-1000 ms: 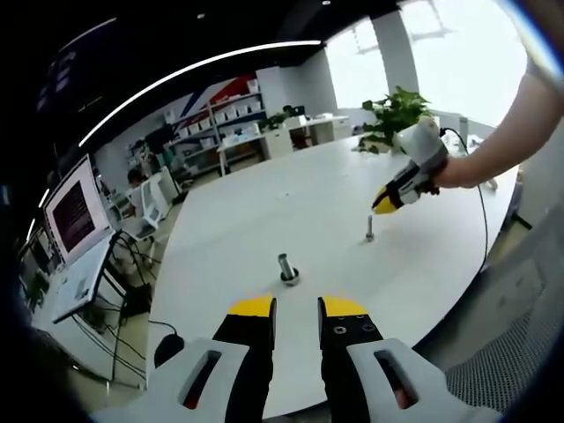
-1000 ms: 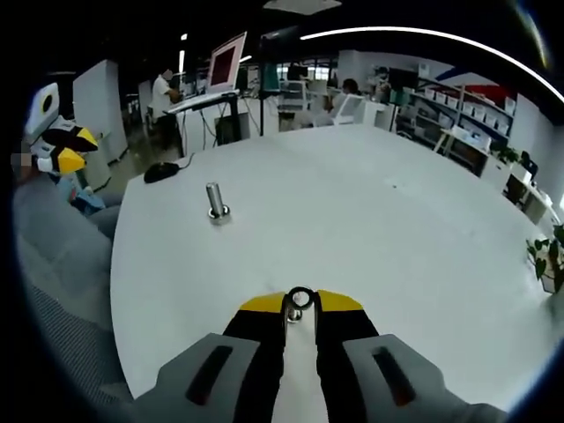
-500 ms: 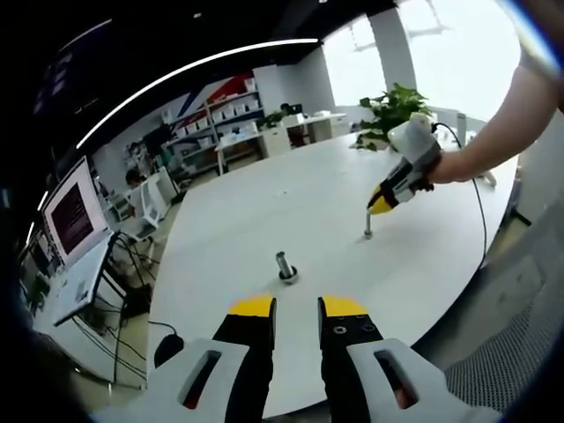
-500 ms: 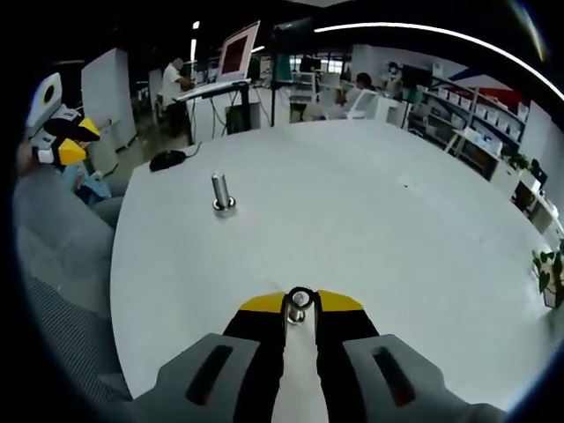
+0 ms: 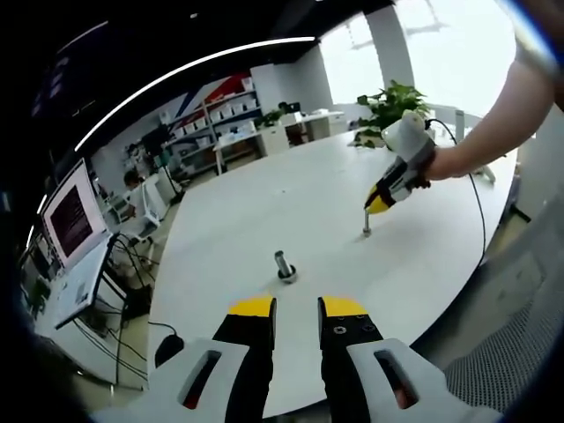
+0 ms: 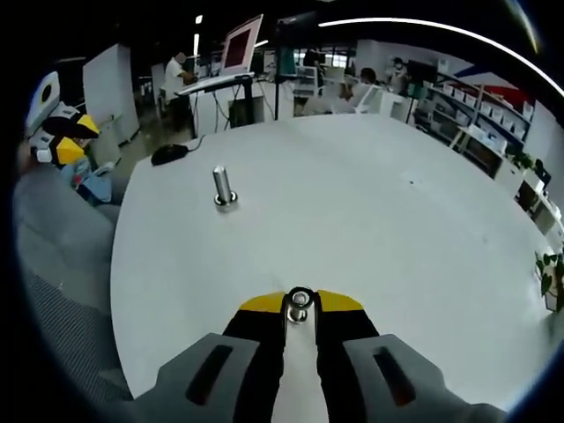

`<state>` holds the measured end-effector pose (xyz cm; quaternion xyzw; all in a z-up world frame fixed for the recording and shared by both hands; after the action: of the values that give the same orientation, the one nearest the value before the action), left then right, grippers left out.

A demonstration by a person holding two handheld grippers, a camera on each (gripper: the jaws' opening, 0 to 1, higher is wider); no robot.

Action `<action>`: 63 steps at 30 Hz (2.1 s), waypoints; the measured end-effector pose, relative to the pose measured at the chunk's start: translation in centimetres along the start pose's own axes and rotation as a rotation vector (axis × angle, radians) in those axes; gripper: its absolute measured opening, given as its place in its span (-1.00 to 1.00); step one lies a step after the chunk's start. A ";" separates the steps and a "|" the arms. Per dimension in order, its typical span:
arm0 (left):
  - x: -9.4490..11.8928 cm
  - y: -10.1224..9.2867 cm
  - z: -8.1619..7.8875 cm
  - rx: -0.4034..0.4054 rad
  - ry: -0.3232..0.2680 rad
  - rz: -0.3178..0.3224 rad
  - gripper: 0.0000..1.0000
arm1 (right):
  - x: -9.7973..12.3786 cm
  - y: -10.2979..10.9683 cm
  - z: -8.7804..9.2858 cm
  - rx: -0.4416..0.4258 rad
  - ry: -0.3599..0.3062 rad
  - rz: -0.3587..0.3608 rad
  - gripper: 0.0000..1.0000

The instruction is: Place the washer onto the threaded stud by aligning its center hole with the stud, sliding it down to the base, and recovering from edge contact or off-axis alignment until the washer reaches the visible bottom stop.

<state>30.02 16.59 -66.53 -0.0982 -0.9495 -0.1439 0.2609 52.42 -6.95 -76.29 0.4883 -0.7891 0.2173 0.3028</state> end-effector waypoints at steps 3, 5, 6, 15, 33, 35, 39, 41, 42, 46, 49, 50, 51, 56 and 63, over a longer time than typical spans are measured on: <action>0.0 -0.1 0.0 0.000 0.001 -0.002 -0.66 | -0.1 -0.1 0.1 -0.004 0.006 -0.003 -0.73; 0.0 -0.1 0.0 -0.001 0.001 -0.003 -0.66 | -0.1 -0.1 0.1 -0.005 0.006 -0.005 -0.73; 0.0 -0.1 0.0 -0.001 0.001 -0.002 -0.66 | -0.1 -0.1 0.1 -0.004 0.006 -0.004 -0.73; 0.0 -0.1 0.1 -0.006 0.005 0.000 -0.66 | -0.3 0.0 -0.2 0.032 0.023 -0.013 -0.72; -0.1 -0.4 0.0 -0.017 0.013 0.010 -0.66 | -0.4 -0.1 -0.3 0.038 0.020 -0.030 -0.69; -0.1 -0.3 0.1 -0.016 0.013 0.008 -0.66 | -0.4 -0.1 -0.3 0.037 0.016 -0.029 -0.68; -0.1 -0.3 0.1 -0.018 0.014 0.009 -0.66 | -0.1 -0.2 -0.4 0.033 0.004 -0.024 -0.67; -0.1 -0.3 0.1 -0.020 0.015 0.011 -0.66 | 0.2 0.0 -0.5 0.039 -0.012 -0.025 -0.67; -0.1 -0.3 0.1 -0.020 0.014 0.011 -0.66 | 0.3 0.1 -0.5 0.043 -0.014 -0.027 -0.67; -0.1 -0.3 0.1 -0.020 0.013 0.011 -0.66 | 0.2 0.3 -0.5 0.056 -0.013 -0.034 -0.67; -0.1 -0.3 0.1 -0.020 0.012 0.013 -0.66 | 0.1 0.1 -0.5 0.038 -0.013 -0.031 -0.67; -0.1 -0.3 0.1 -0.020 0.012 0.013 -0.66 | 0.1 0.1 -0.5 0.037 -0.012 -0.030 -0.67; -0.1 -0.3 0.1 -0.021 0.014 0.013 -0.66 | 0.0 0.1 -0.4 0.035 -0.009 -0.031 -0.67; -0.1 -0.2 0.1 -0.013 0.008 0.013 -0.66 | 0.0 0.1 -0.2 0.006 -0.010 -0.024 -0.67; 0.0 0.1 0.0 0.017 -0.002 0.008 -0.66 | 0.2 0.1 -0.3 -0.032 -0.037 -0.015 -0.67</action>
<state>30.05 16.67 -66.46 -0.1000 -0.9505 -0.1348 0.2613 52.36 -6.83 -75.99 0.4932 -0.7942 0.1932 0.2977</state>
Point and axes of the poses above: the point that each gripper's makers call its tool centre point, and the gripper's own axes: x roughly backward along the fingers, y roughly to its left, z roughly out of its underside, the point moved 7 cm from there along x, roughly backward along the fingers, and after that the axes turned 1 degree about -z, right-handed, at the moved point
